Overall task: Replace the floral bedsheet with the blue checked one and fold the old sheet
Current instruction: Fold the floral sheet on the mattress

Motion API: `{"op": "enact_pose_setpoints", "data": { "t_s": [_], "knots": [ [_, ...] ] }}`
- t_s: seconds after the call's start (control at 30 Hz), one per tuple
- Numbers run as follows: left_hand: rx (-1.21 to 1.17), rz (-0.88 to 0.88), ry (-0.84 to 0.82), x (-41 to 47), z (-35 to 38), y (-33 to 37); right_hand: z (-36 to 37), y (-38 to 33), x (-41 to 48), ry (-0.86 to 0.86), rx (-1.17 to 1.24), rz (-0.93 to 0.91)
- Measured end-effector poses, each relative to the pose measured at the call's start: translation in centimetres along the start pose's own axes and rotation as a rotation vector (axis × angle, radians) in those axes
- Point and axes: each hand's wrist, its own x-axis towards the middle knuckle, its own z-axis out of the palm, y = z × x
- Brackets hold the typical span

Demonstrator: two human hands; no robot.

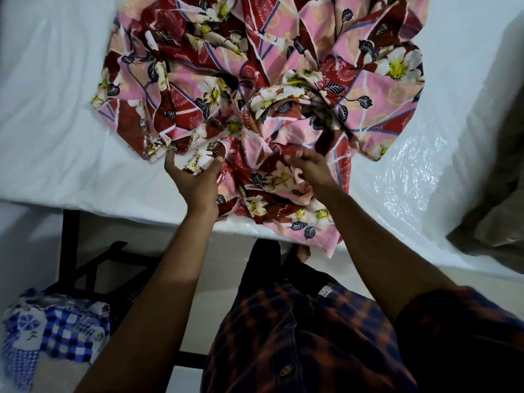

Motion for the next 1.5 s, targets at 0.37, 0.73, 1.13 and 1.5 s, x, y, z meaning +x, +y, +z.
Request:
{"op": "enact_pose_setpoints", "data": {
  "t_s": [0.37, 0.73, 1.13, 1.5],
  "knots": [
    [-0.422, -0.505, -0.274, -3.0, -1.6, 1.4, 6.1, -4.6, -5.8, -0.071, 0.110, -0.496],
    [-0.274, -0.026, -0.403, -8.9, -3.5, 6.4, 7.4, -5.5, -11.7, -0.052, -0.072, -0.770],
    [-0.177, -0.059, -0.494, -9.1, -1.3, 9.0, 7.5, -8.2, -12.8, 0.276, -0.318, -0.977],
    [-0.158, -0.134, -0.483, -4.0, -2.5, 10.4, 12.3, -8.4, -10.7, 0.211, -0.743, -1.055]
  ]
}}
